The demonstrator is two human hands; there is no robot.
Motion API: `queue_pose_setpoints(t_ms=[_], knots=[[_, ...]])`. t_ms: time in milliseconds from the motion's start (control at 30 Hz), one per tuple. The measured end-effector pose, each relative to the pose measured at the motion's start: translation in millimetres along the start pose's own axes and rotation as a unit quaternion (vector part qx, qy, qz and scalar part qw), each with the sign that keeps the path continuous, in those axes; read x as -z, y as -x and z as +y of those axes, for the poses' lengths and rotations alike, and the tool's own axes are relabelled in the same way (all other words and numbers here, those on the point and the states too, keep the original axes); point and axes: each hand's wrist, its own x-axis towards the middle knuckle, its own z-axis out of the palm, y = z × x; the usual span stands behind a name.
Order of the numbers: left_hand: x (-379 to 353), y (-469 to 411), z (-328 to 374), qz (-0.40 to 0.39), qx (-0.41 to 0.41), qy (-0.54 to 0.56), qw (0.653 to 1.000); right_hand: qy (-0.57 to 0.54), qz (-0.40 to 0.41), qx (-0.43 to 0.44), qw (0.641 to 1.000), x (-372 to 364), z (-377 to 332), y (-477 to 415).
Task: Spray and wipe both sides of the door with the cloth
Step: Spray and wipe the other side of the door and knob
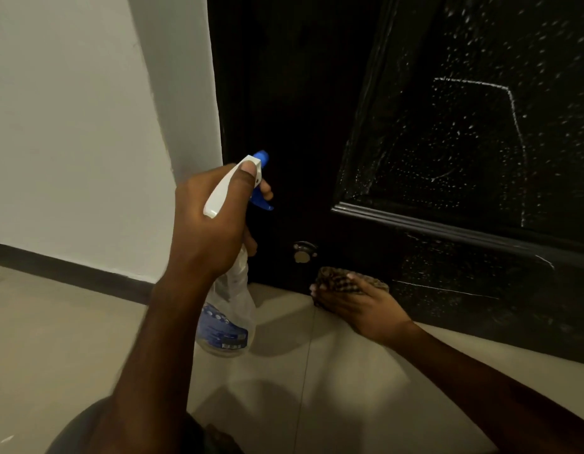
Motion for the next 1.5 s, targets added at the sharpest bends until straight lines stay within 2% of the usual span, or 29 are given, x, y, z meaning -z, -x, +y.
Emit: queue_pose_setpoints(t_ms=[67, 167, 267, 300, 367, 467, 533, 567, 700, 767, 833, 900, 967, 1033, 1100, 1167, 1267, 1367, 1500], knots=[[-3.4, 1.4, -0.1, -0.005, 0.011, 0.008, 1.000, -0.013, 0.011, -0.009, 1.000, 5.3, 5.8, 0.1], [-8.3, 0.4, -2.8, -0.020, 0.011, 0.011, 1.000, -0.047, 0.078, -0.126, 0.988, 22.9, 22.0, -9.8], [-12.7, 0.0, -6.6, -0.037, 0.024, 0.009, 0.999, -0.080, 0.104, -0.225, 0.965, 34.9, 32.8, -18.9], [-14.4, -0.1, -6.8, -0.040, 0.026, 0.011, 0.999, -0.069, 0.107, -0.216, 0.968, 32.5, 30.8, -17.8], [-18.1, 0.7, -6.3, -0.042, 0.024, 0.006, 0.999, -0.026, 0.087, -0.126, 0.988, 16.4, 20.7, -8.3], [-24.9, 1.7, -3.7, -0.044, 0.022, 0.002, 0.999, 0.039, -0.003, 0.029, 0.999, -5.9, 6.4, 9.1], [-29.2, 2.8, -2.5, -0.045, 0.009, 0.013, 0.999, 0.043, -0.026, 0.064, 0.997, -2.9, 6.7, 11.1], [-30.9, 3.9, -1.4, -0.047, 0.008, 0.016, 0.999, 0.023, -0.016, 0.048, 0.998, 0.8, 9.8, 11.6], [-34.7, 5.4, -1.2, -0.058, 0.017, 0.030, 0.998, -0.013, 0.096, -0.119, 0.988, 34.9, 47.8, 0.6], [-37.1, 5.2, -1.4, -0.064, 0.019, 0.034, 0.997, -0.040, 0.118, -0.191, 0.974, 51.1, 63.2, -6.5], [-38.9, 4.5, -1.5, -0.063, 0.018, 0.030, 0.997, -0.049, 0.120, -0.214, 0.968, 56.6, 66.4, -11.7], [-41.7, 5.4, -2.0, -0.066, 0.016, 0.019, 0.998, -0.041, 0.094, -0.164, 0.981, 45.0, 57.5, -5.2], [-43.9, 6.7, -2.1, -0.069, 0.014, 0.015, 0.997, 0.000, 0.044, -0.049, 0.998, 17.5, 40.5, 14.1], [-45.9, 9.9, 0.9, -0.068, 0.007, 0.016, 0.998, 0.041, -0.040, 0.055, 0.997, -0.3, 29.5, 30.9], [-47.4, 12.9, 3.8, -0.069, 0.001, 0.008, 0.998, 0.047, -0.066, 0.080, 0.994, -1.6, 29.1, 38.2], [-48.5, 14.1, 6.9, -0.072, 0.013, 0.006, 0.997, 0.019, -0.026, 0.034, 0.999, 7.1, 34.5, 41.0], [-51.7, 11.5, 15.8, -0.059, 0.020, 0.011, 0.998, -0.028, 0.055, -0.096, 0.993, 40.7, 63.2, 39.4], [-58.2, 11.6, 28.0, -0.044, 0.018, 0.023, 0.999, -0.108, 0.093, -0.201, 0.969, 80.0, 93.0, 34.1], [-62.8, 18.6, 40.5, -0.046, 0.016, 0.019, 0.999, -0.217, 0.153, -0.271, 0.925, 118.8, 99.5, 39.8]])
